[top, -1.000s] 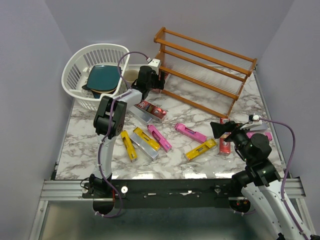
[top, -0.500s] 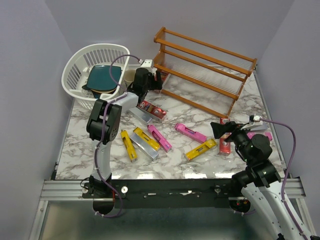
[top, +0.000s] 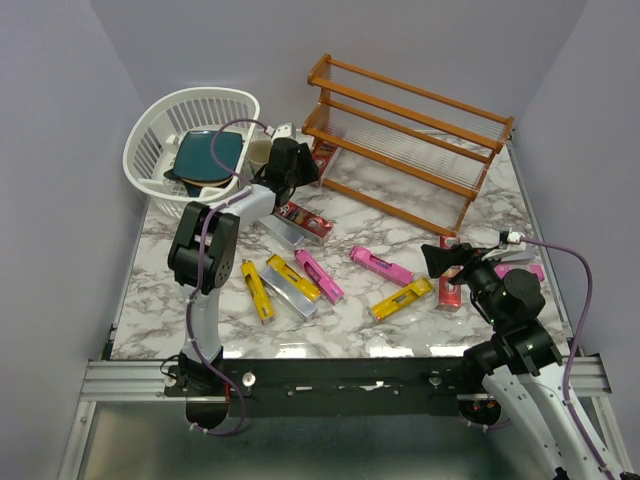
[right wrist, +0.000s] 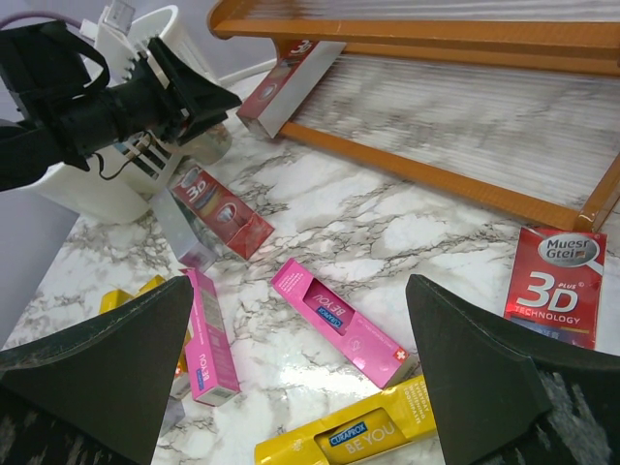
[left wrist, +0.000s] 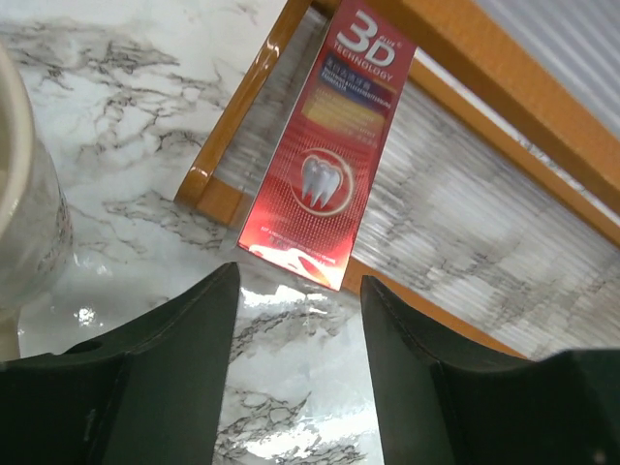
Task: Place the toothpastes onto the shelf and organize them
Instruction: Place the toothpaste on the shelf.
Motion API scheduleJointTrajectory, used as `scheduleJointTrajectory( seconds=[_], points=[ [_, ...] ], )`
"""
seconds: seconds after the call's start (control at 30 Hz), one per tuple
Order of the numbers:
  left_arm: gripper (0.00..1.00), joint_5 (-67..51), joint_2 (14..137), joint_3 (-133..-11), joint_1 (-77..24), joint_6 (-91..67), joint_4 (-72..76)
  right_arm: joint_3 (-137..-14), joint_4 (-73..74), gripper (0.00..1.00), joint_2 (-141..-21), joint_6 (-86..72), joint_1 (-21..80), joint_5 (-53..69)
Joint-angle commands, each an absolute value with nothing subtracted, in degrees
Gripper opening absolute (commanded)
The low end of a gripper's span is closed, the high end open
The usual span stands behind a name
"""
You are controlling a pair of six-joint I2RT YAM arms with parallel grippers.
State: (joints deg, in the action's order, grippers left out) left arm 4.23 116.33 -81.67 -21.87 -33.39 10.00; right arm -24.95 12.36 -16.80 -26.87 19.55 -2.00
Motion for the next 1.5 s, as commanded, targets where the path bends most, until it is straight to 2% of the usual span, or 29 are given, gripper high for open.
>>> scheduleJointTrajectory(
  seconds=[0.0,0.47,0.8,1.17,1.47],
  points=[
    [0.57,3.2,118.8,-83.8,-22.4,-37.5,6.7,-24.5,12.6,1.0,-16.1,-26.3,19.9,-1.1],
    [0.52,7.5,124.5,-93.2,-22.2,-36.2,0.9,-24.5,12.7,1.0,-16.3,-26.1,19.9,-1.6],
    [0.52,7.6,125.3,-94.7,-20.6,-35.3,0.1,-24.6,12.7,1.0,-16.4,-26.1,19.9,-1.6],
    [0.59,2.1,116.0,-84.1,-23.4,-28.6,9.8,-24.5,12.4,0.99,-17.0,-26.2,19.9,-1.2],
    [0.6,1.9,121.7,-92.6,-28.2,-19.3,5.0,-24.7,12.3,0.99,-17.5,-26.1,19.9,-1.1]
  ],
)
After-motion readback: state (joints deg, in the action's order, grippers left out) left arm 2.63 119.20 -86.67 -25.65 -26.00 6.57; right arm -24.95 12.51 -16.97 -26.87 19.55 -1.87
